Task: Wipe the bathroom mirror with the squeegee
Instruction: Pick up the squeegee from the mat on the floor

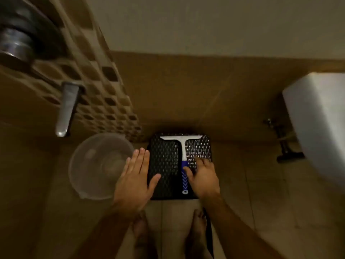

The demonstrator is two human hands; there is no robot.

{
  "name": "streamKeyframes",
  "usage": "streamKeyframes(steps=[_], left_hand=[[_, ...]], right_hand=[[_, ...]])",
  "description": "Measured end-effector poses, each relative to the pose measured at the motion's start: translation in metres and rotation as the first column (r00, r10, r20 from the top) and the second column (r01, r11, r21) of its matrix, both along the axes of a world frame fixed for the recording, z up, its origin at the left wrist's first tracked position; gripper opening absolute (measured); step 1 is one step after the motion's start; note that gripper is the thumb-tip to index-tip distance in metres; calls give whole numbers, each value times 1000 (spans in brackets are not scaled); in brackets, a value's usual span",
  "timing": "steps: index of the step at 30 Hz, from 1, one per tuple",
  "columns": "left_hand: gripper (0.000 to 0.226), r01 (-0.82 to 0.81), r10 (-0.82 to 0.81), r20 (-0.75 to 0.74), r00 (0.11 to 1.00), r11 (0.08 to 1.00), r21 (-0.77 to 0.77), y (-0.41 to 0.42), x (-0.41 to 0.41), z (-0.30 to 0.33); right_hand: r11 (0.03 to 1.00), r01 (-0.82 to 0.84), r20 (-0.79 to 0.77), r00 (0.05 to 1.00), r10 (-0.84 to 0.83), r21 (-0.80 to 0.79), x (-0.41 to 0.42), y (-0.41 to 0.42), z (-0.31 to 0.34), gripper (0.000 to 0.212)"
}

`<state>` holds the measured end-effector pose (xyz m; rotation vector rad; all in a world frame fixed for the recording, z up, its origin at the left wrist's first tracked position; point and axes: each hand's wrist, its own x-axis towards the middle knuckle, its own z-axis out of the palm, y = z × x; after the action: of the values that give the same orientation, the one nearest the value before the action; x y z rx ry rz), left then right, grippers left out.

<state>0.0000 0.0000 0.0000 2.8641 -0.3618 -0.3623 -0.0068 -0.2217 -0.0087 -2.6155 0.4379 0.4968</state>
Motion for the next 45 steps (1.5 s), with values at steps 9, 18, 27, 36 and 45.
streamKeyframes(steps=[9,18,27,36,45], left_hand=[[75,11,-11,-19,1000,1000,17,-15,-14,-70],[76,23,-23,-18,1000,1000,-19,-33,-2,-77],[73,72,-70,58,996,997,-25,-36,15,21],[71,181,-166,232,958,983,-44,-57,42,159],[67,329,-231,475,849,935,-132,-107,75,280]], right_hand=[[953,280,-89,959,-271,114,13,27,-83,71],[906,397,-152,914,-376,149,22,32,-95,29],[866,431,-39,899,-436,254,16,15,17,28],[843,326,307,825,-474,427,6,-2,171,38],[820,325,548,621,-560,471,-9,-35,304,48]])
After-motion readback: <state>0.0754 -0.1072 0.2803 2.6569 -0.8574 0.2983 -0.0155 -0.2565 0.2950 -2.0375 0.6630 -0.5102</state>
